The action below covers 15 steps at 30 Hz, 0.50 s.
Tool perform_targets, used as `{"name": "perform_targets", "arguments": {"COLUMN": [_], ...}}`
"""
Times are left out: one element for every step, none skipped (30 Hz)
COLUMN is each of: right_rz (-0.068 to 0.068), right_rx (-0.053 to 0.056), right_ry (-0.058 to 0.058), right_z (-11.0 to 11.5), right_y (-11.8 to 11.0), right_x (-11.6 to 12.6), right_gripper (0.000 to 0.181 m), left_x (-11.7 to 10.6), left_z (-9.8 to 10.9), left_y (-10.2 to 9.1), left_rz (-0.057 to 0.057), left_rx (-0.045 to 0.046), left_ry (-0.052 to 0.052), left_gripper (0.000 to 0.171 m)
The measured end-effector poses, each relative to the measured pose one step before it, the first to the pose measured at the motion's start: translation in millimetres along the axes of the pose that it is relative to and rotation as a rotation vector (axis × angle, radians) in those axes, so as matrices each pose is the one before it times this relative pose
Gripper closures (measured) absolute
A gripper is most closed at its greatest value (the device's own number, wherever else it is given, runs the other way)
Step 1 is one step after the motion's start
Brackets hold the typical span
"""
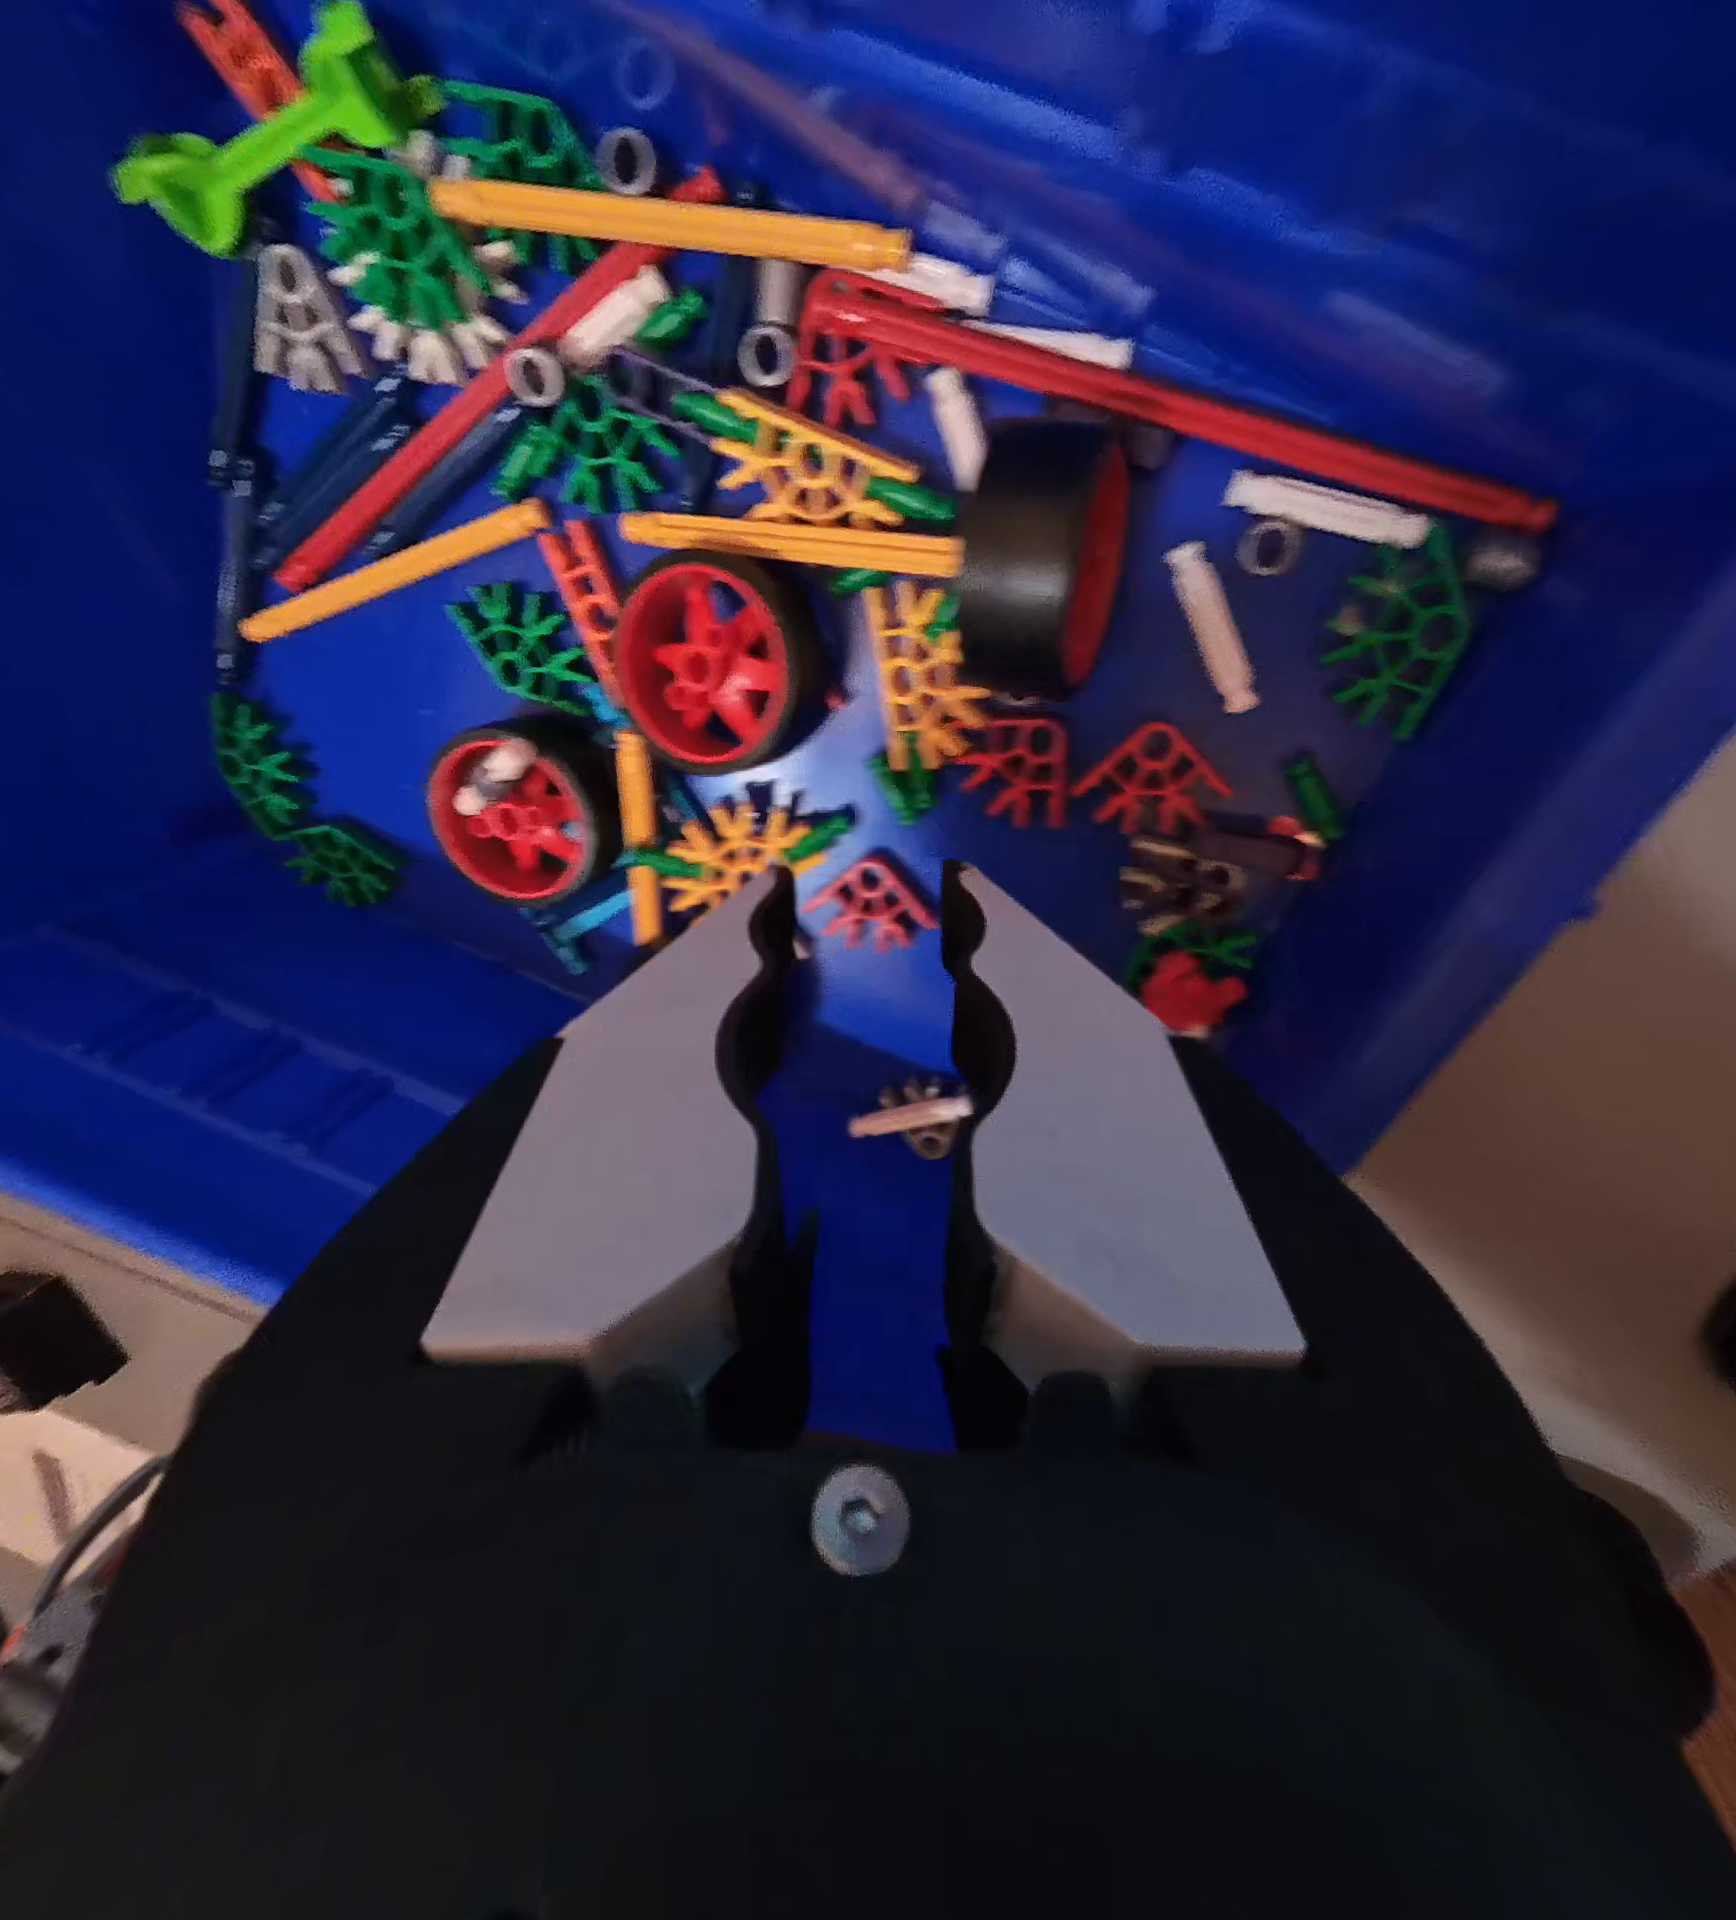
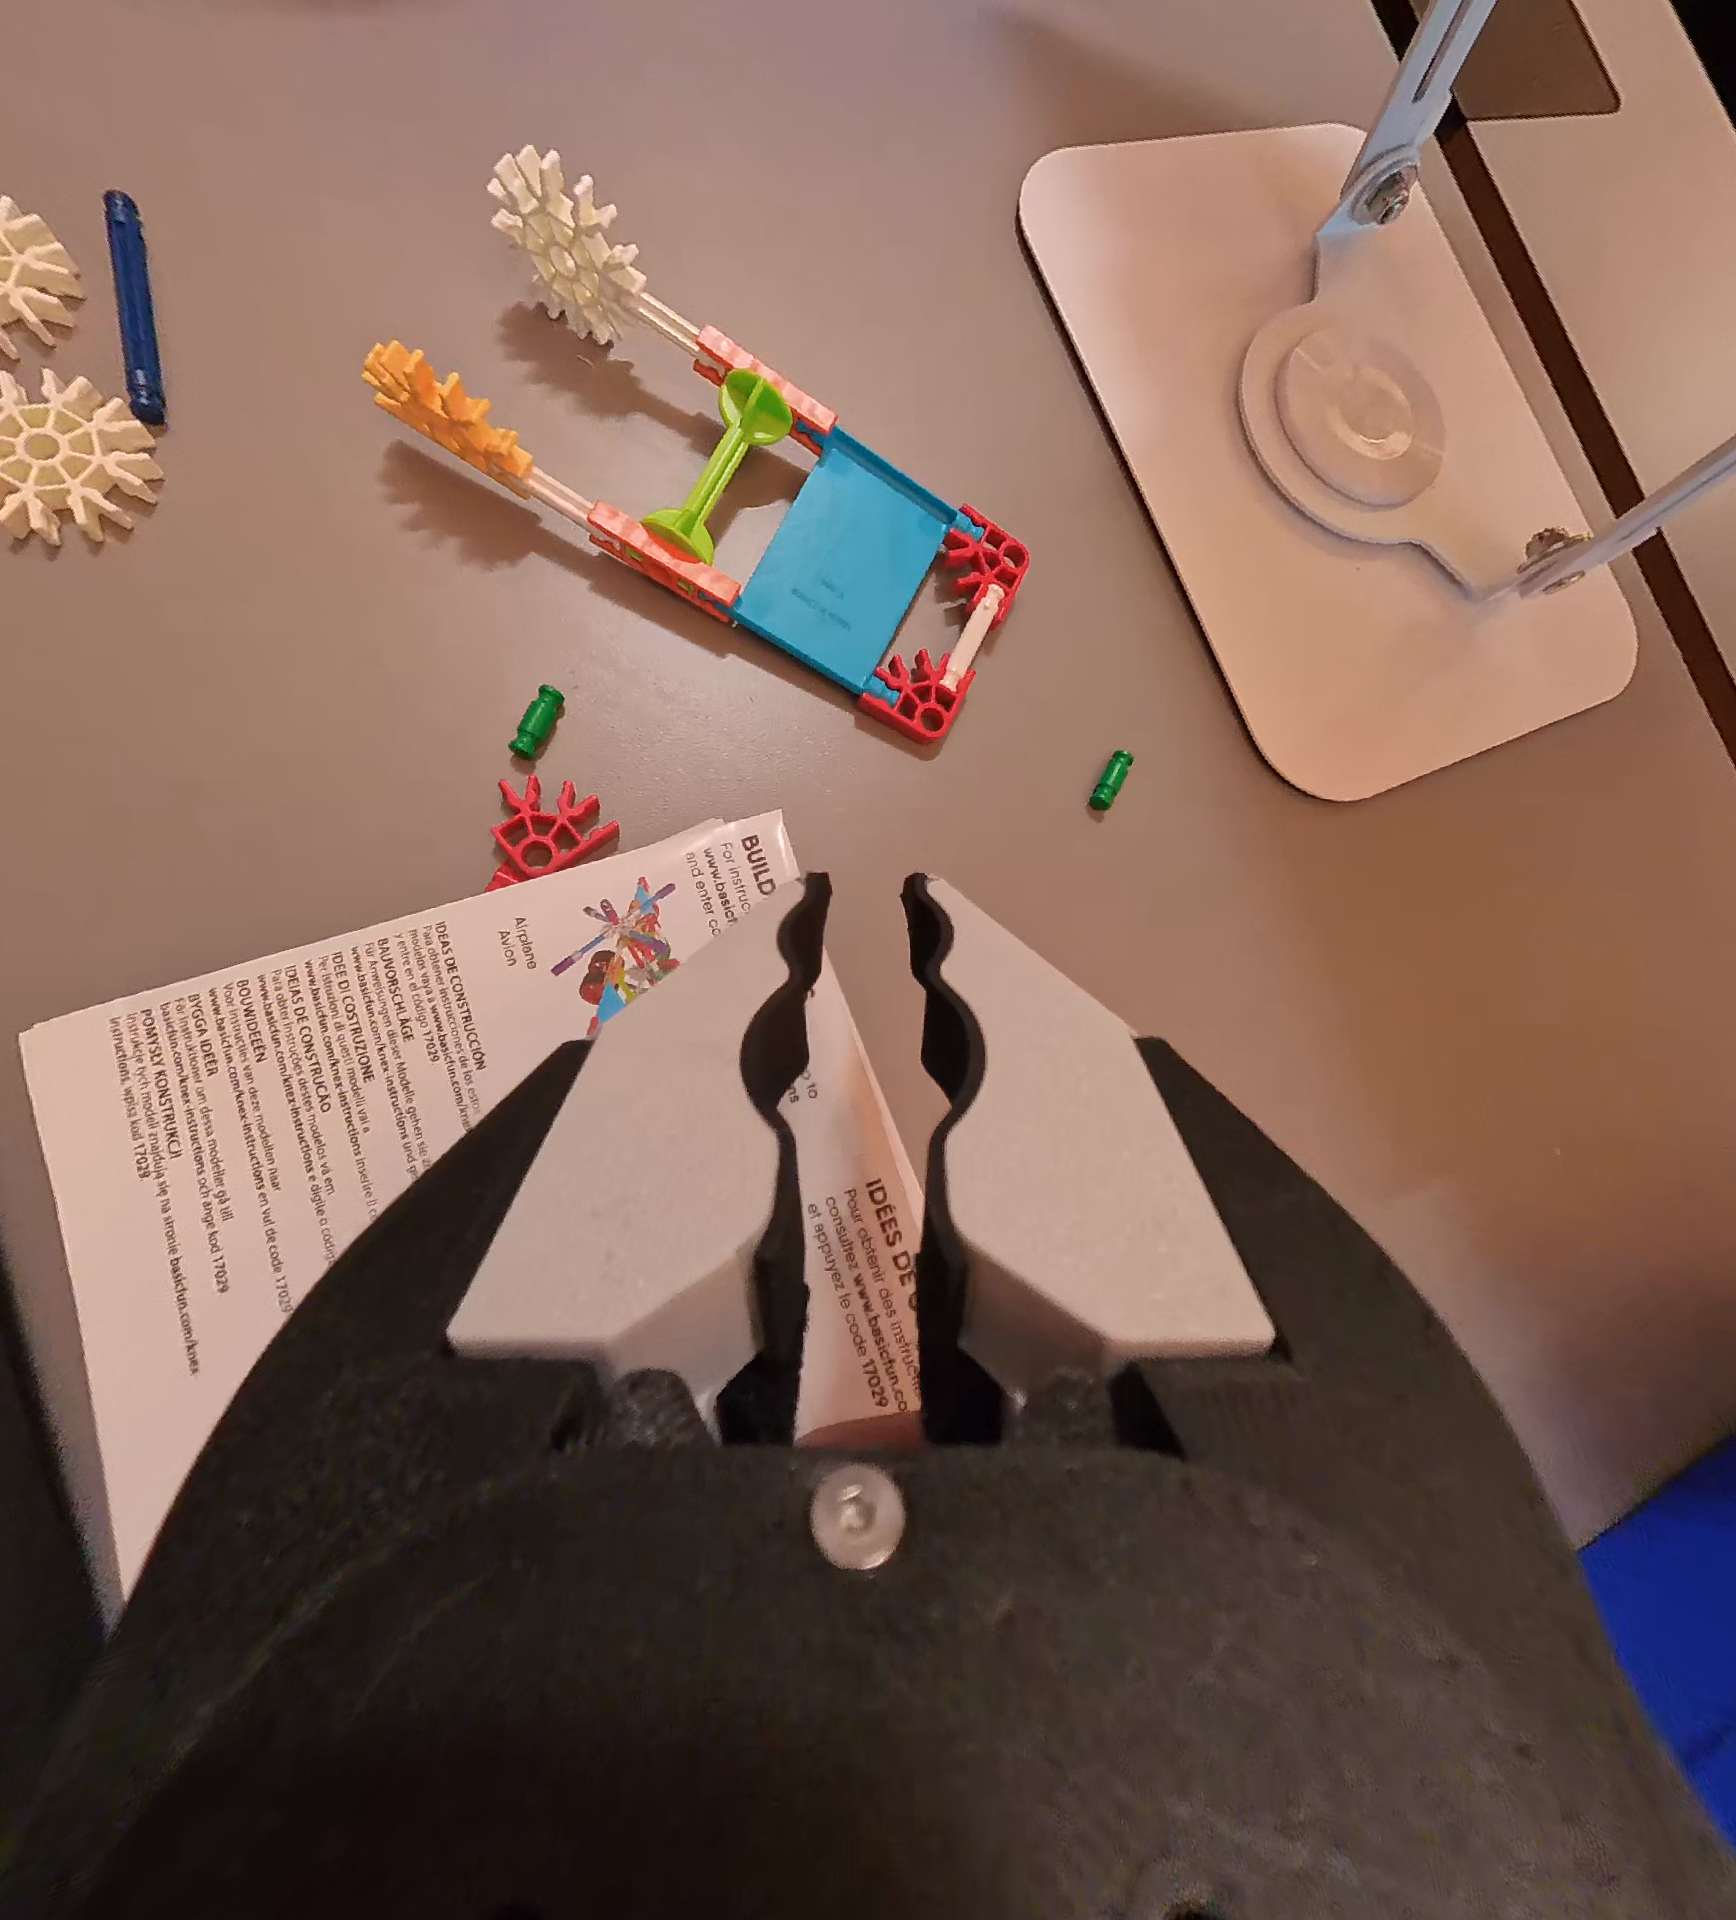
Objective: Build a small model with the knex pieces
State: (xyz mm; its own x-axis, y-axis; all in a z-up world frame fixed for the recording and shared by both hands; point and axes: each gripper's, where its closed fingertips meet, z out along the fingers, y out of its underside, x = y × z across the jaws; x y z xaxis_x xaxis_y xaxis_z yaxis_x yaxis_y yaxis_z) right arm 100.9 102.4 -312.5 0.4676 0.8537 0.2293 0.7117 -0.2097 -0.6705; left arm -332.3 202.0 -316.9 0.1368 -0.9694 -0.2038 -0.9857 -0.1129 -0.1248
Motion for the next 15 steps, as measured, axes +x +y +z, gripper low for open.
{"name": "perform_targets", "arguments": {"right_rz": [-0.0003,0.0031,0.0051,0.0027,0.0007,0.0009,0.0008,-0.0003,-0.0009,0.0003,0.0011,-0.0008,-0.0023,-0.0009,0.0008], "right_rx": [0.002,0.0026,0.0027,0.0046,0.0054,0.004,0.0026,0.0016,0.001,-0.0001,-0.0008,-0.0007,-0.0016,-0.0036,-0.0042], "right_ry": [0.002,0.0031,0.0025,0.0035,0.0044,0.0034,0.0027,0.0022,0.0023,0.004,0.0049,0.0035,0.0024,0.0035,0.0043], "right_z": [0.02,-0.12,-0.11,-0.02,-0.07,-0.09,0.16,0.29,0.47,0.55,0.46,0.43,0.47,0.5,0.53], "right_y": [0.21,0.11,-0.06,-0.42,-0.67,-0.51,-0.41,-0.25,-0.3,-0.31,-0.38,-0.33,0.14,0.53,0.83], "right_x": [0.49,1.08,1.3,1.26,1.21,0.76,0.57,0.34,0.23,0.37,0.65,0.25,0.23,0.7,1.05], "right_gripper": [0.167,0.168,0.168,0.168,0.168,0.168,0.168,0.168,0.168,0.168,0.168,0.168,0.168,0.168,0.168], "left_x": [-10.16,-11.13,-12.46,-10.57,-9.86,-11.92,-8.59,-8.0,-9.64,-4.47,-2.12,-1.35,-1.65,-1.52,-2.12], "left_z": [-0.29,-0.39,0.18,0.62,1.24,2.72,4.99,6.63,7.43,7.65,7.31,6.75,6.44,6.08,5.29], "left_y": [-0.13,-2.63,-5.07,-9.01,-12.44,-12.01,-6.5,-1.38,0.56,-0.03,-1.93,-2.04,-0.97,-0.96,-1.81], "left_rz": [0.0014,0.0049,0.0015,-0.0022,0.0024,0.0147,0.0278,0.0393,0.0385,0.0229,0.0126,0.0162,0.0186,0.0075,-0.0001], "left_rx": [-0.00851,0.00459,0.01243,0.0304,0.04863,0.0458,0.01421,-0.01465,-0.02274,-0.01327,0.00218,0.00677,0.00186,0.00388,0.01078], "left_ry": [-0.0235,-0.0257,-0.0285,-0.0123,-0.0074,-0.0252,-0.0104,-0.0128,-0.0249,0.007,0.0193,0.0189,0.0133,0.0133,0.0073], "left_gripper": [0.141,0.143,0.142,0.14,0.143,0.146,0.149,0.152,0.153,0.154,0.156,0.157,0.158,0.161,0.164]}}
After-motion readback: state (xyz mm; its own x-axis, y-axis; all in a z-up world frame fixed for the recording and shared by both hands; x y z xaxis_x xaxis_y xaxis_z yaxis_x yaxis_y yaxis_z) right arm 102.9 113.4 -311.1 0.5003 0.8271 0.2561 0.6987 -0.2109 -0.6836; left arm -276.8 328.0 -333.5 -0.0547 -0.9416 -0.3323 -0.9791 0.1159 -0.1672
